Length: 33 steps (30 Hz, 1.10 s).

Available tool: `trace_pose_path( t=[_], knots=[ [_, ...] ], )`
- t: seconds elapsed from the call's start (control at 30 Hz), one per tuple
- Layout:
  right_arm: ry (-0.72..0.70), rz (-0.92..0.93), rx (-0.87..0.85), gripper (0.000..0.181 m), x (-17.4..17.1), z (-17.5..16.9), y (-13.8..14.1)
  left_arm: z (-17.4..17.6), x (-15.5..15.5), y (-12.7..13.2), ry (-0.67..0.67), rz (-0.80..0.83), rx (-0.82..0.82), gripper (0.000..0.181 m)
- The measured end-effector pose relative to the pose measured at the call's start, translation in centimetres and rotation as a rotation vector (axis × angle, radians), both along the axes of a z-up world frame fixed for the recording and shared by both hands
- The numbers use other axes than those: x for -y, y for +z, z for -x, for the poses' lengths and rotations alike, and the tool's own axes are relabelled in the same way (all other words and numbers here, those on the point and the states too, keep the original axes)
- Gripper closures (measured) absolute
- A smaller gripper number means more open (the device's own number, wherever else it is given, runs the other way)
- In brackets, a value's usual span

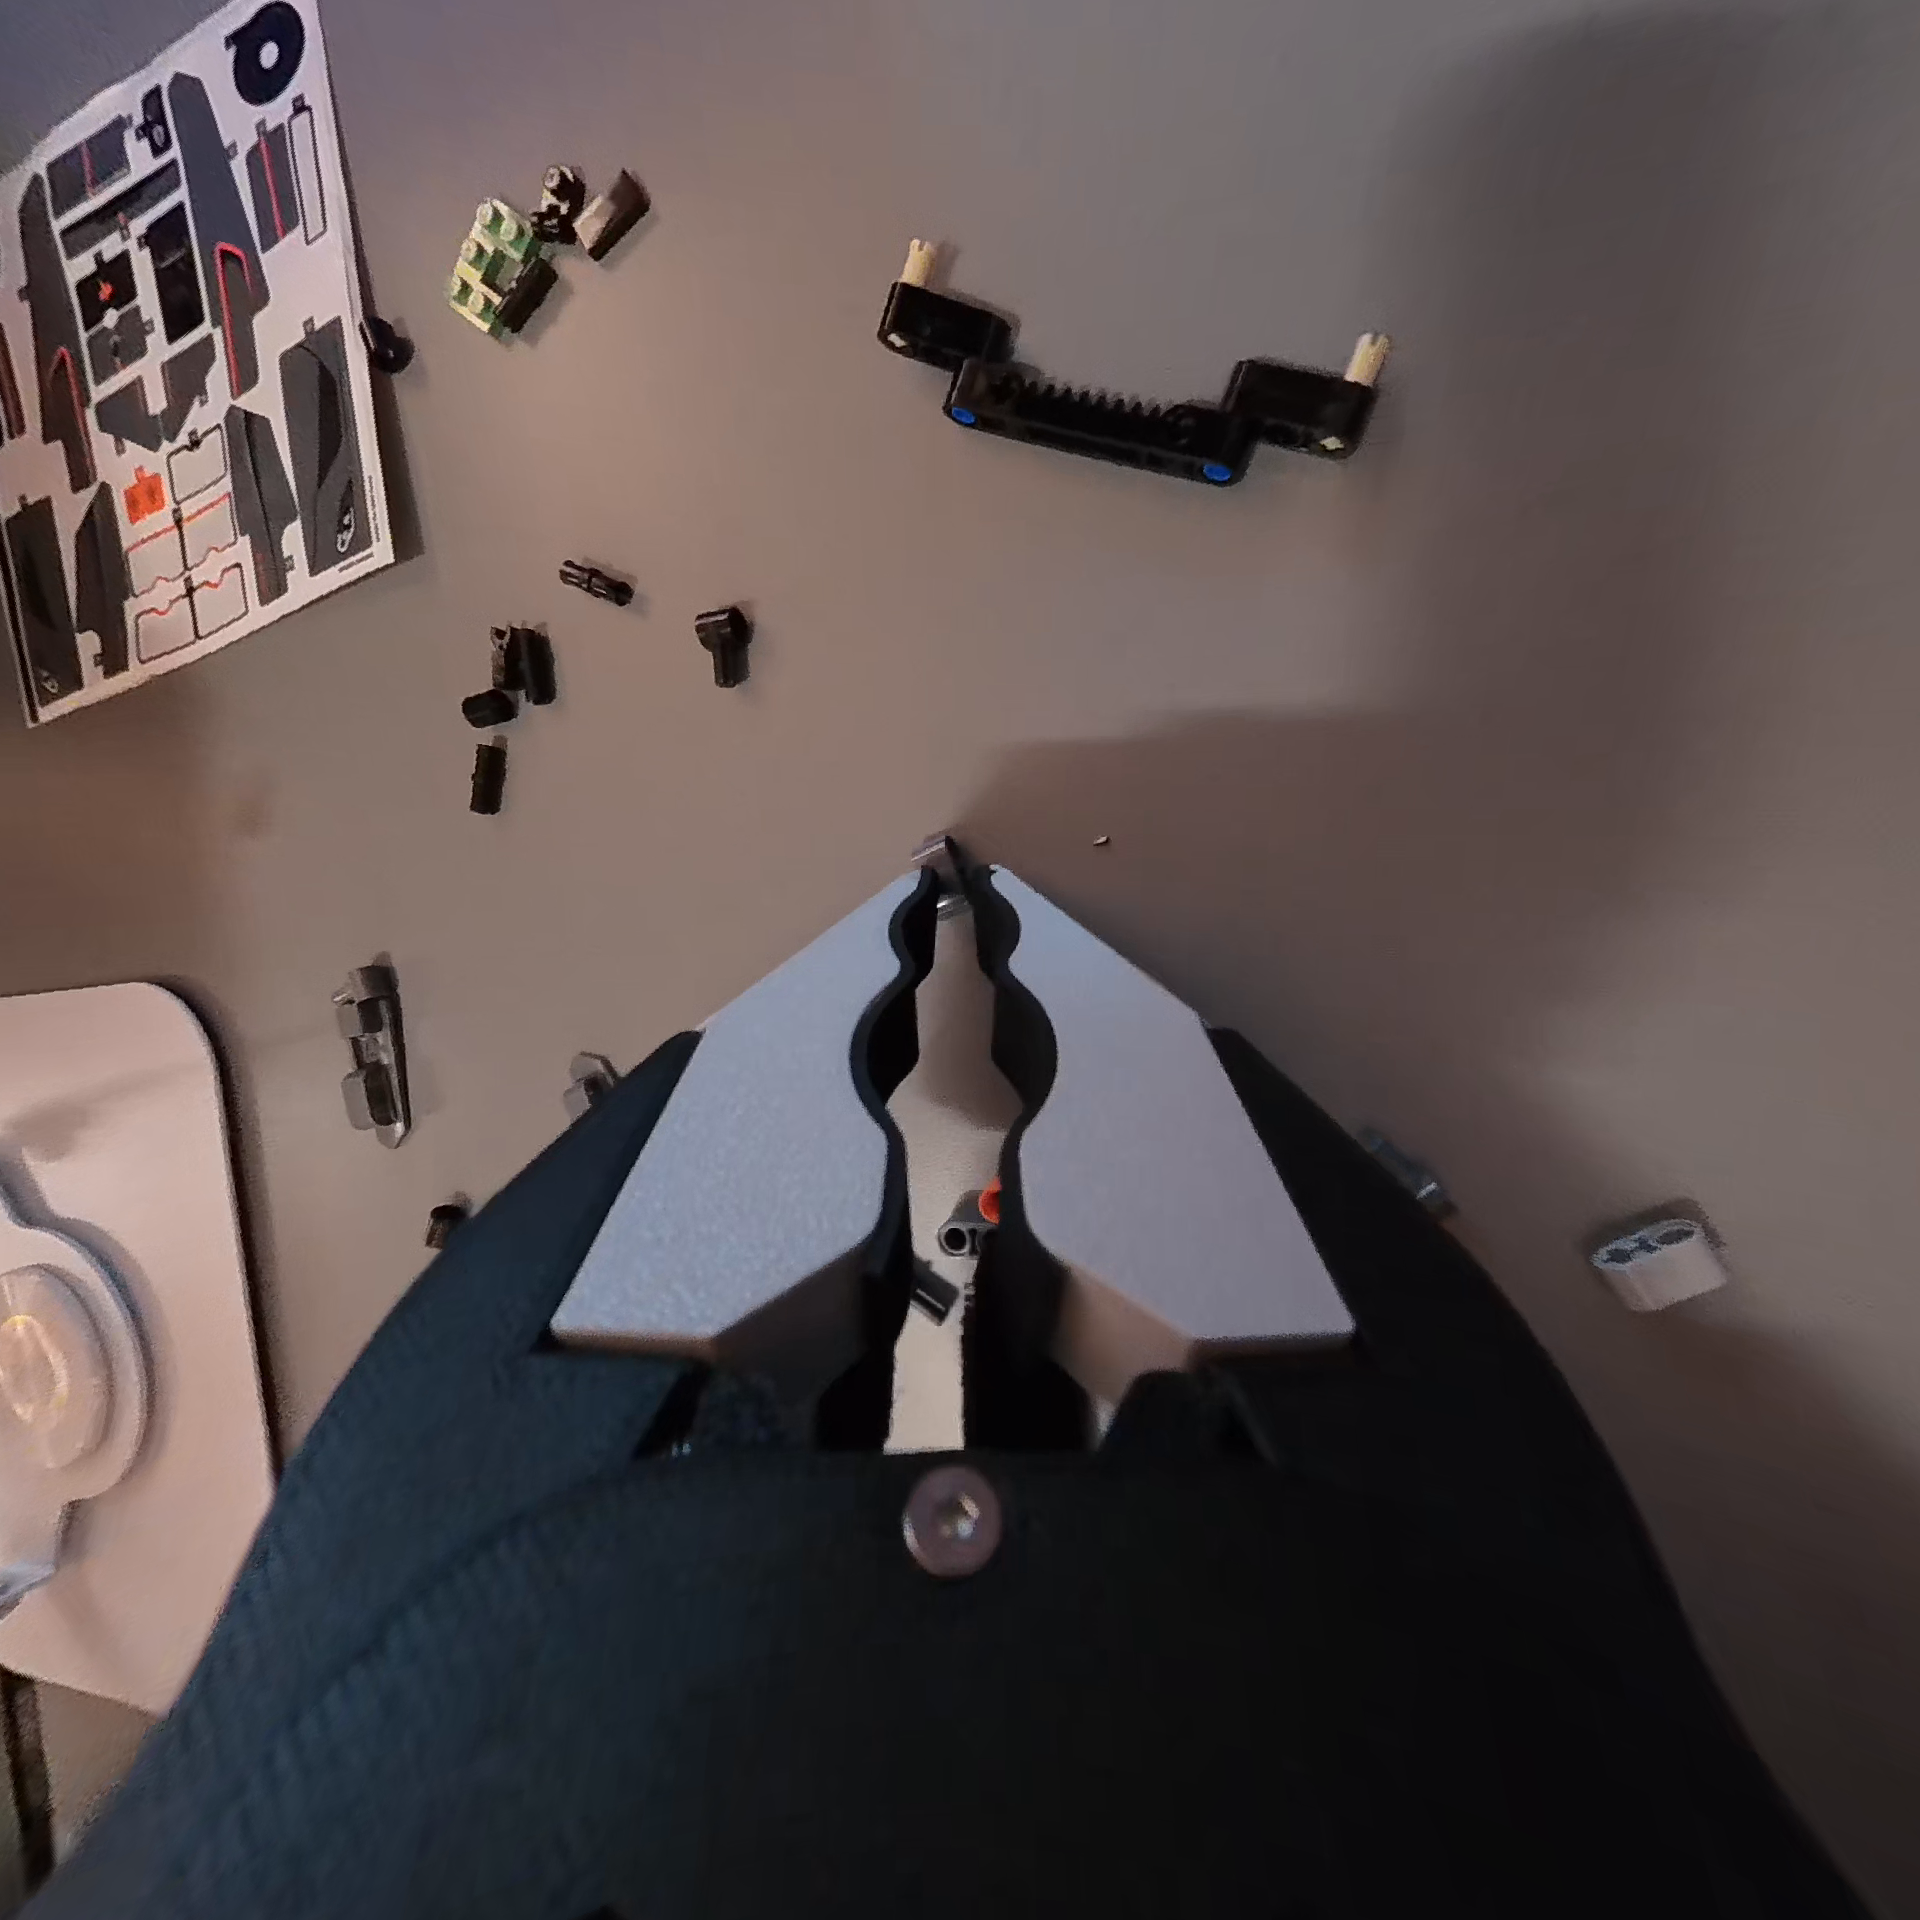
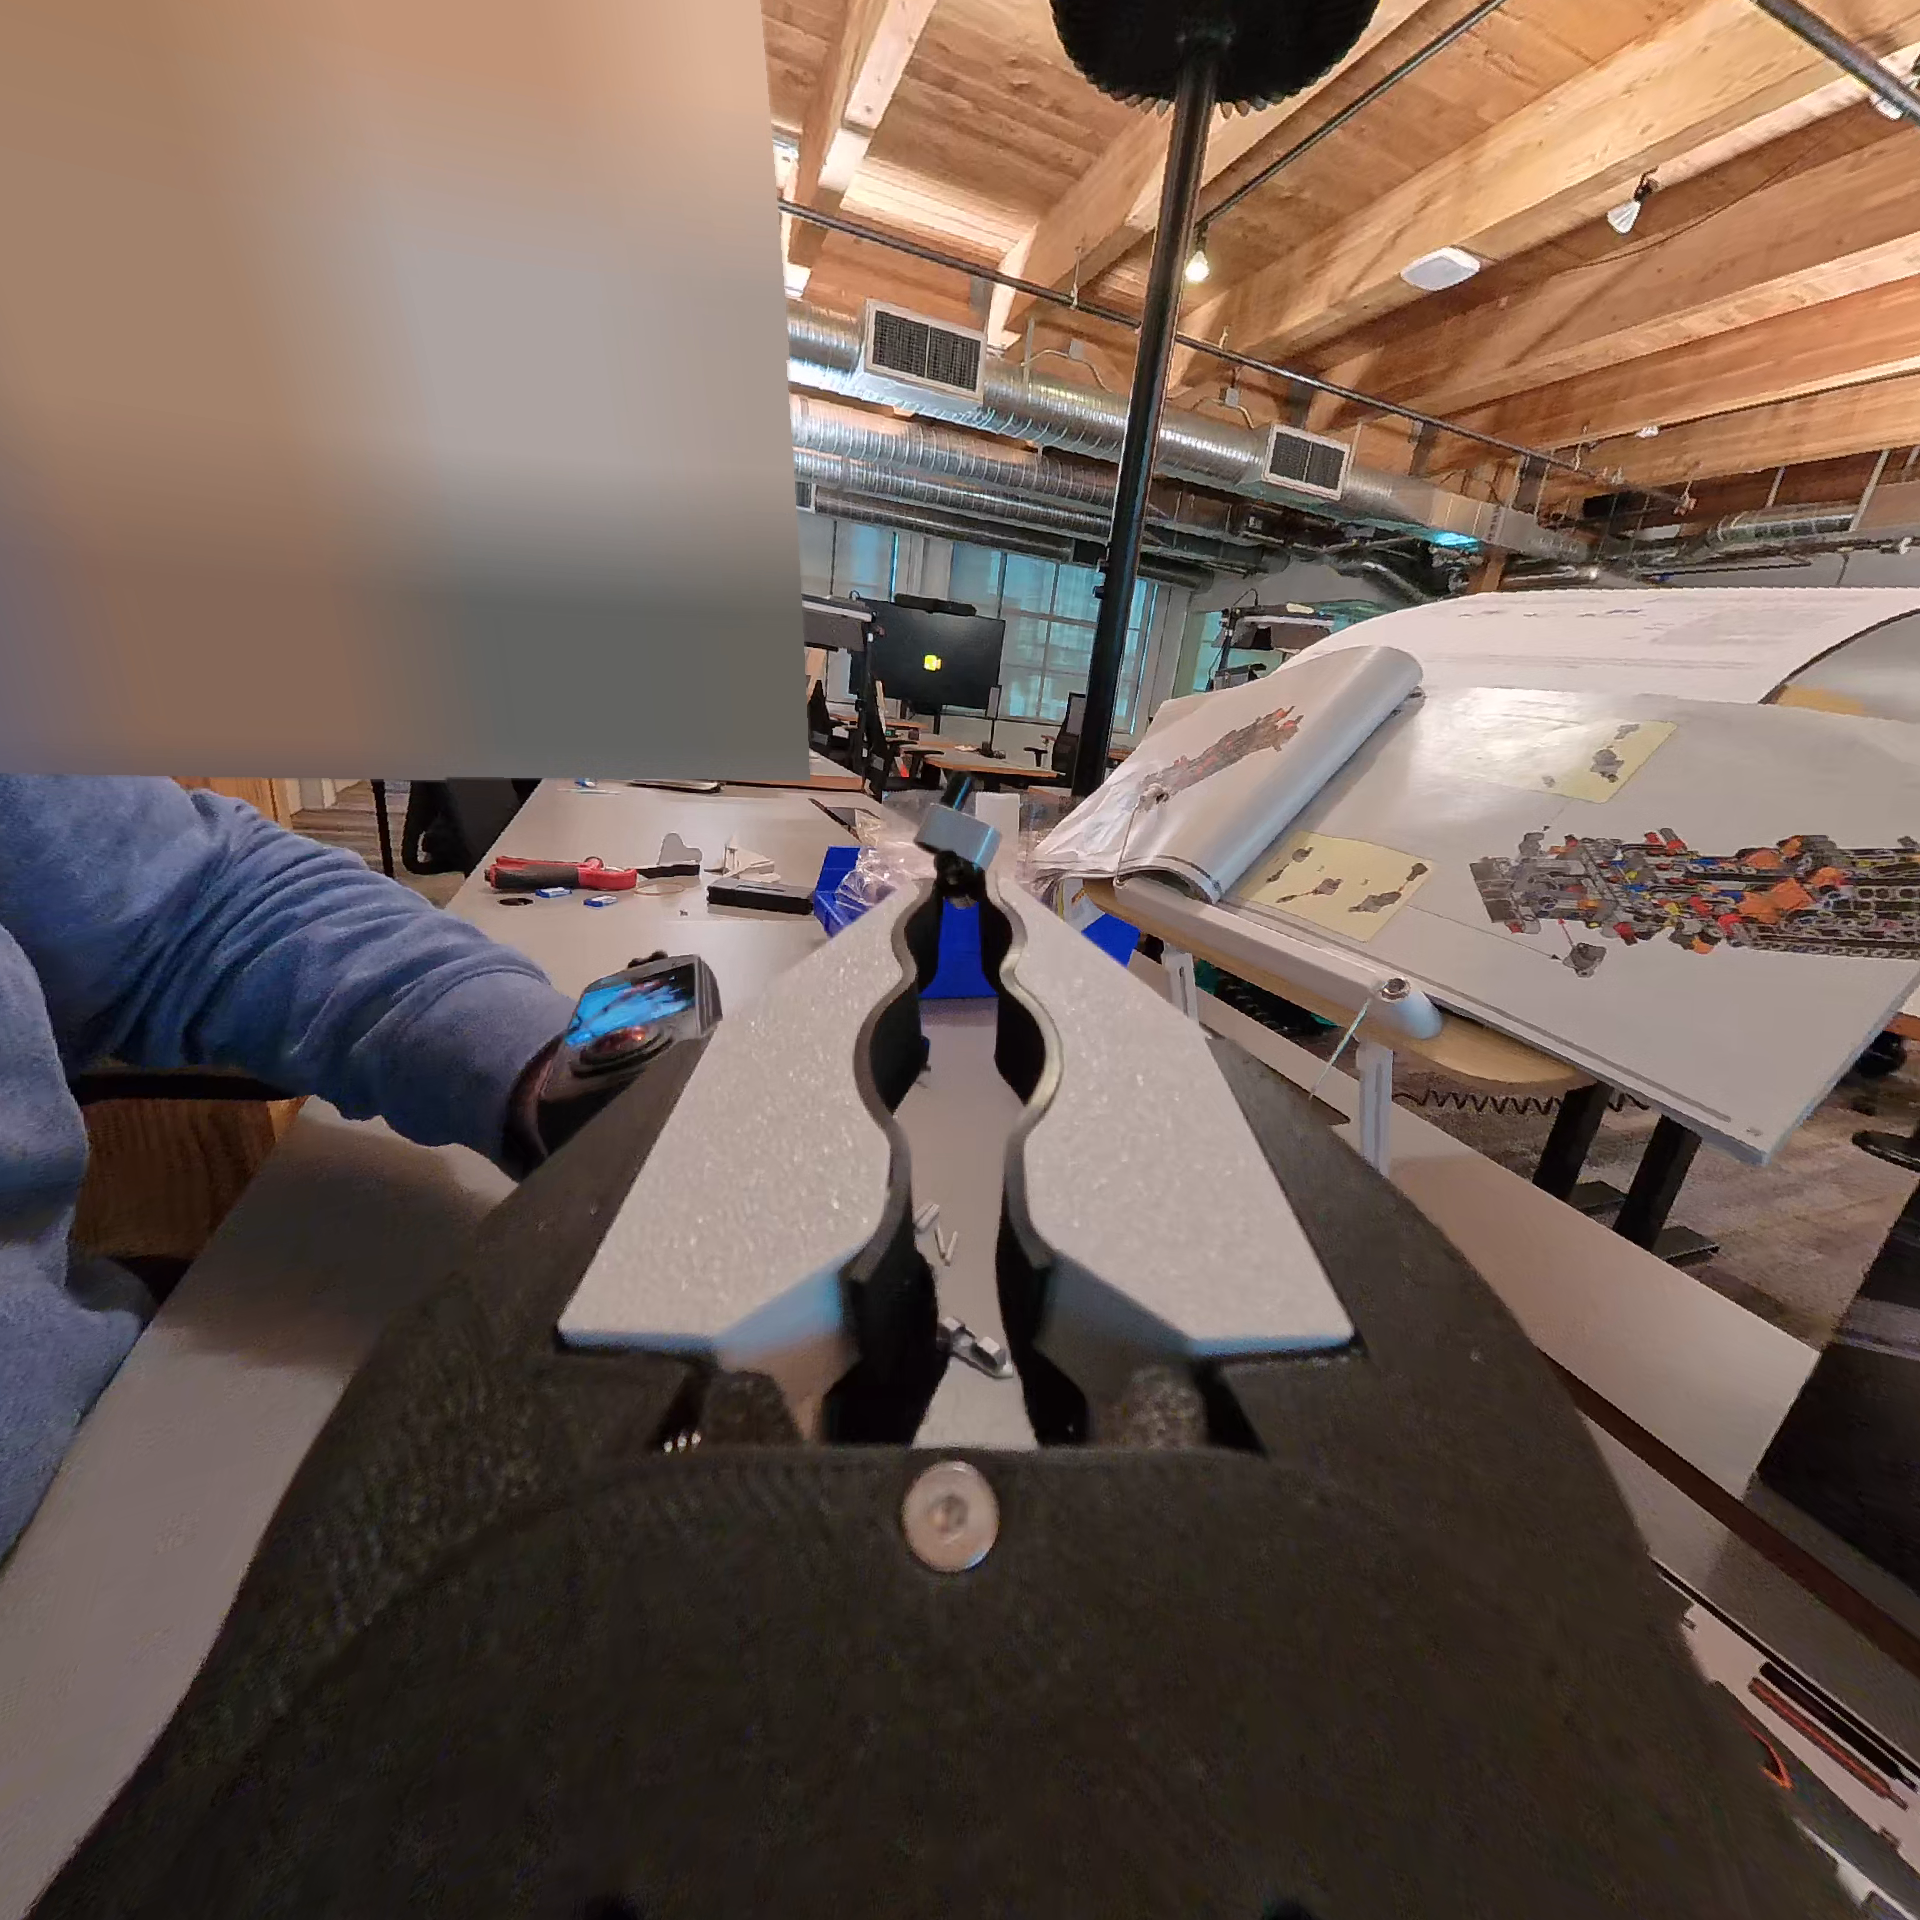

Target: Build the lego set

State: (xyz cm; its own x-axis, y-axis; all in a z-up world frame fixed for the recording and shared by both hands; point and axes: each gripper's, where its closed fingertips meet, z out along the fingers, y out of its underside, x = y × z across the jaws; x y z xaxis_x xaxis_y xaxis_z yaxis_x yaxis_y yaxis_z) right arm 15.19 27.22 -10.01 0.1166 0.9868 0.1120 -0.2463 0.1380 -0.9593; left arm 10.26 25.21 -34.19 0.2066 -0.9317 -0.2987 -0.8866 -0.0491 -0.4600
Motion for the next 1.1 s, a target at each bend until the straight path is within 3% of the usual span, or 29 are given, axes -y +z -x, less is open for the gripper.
trace_pose_path(
  t=[0.03, 0.23, 0.7, 0.93, 1.1],
  knots=[
    [-0.004, -0.003, 0.009, 0.177, -0.1, 0.1, -0.2, 0.0, 0.0, 0.0, 0.003, 0.014, 0.005, 0.177],
    [-0.02, -0.016, 0.056, 0.177, -0.3, 0.8, -1.2, -0.2, -0.4, 0.0, 0.001, 0.067, 0.009, 0.178],
    [-0.018, -0.02, 0.105, 0.177, -0.6, 0.1, -2.3, 0.3, -1.0, 0.2, 0.073, 0.397, 0.176, 0.181],
    [-0.012, -0.023, 0.114, 0.177, -0.5, -0.1, -2.4, 1.5, -1.7, 0.4, 0.14, 0.359, 0.164, 0.181],
    [-0.012, -0.032, 0.13, 0.177, -0.4, -0.1, -2.7, 1.0, -1.4, 1.6, 0.192, 0.314, 0.212, 0.171]
  ],
)
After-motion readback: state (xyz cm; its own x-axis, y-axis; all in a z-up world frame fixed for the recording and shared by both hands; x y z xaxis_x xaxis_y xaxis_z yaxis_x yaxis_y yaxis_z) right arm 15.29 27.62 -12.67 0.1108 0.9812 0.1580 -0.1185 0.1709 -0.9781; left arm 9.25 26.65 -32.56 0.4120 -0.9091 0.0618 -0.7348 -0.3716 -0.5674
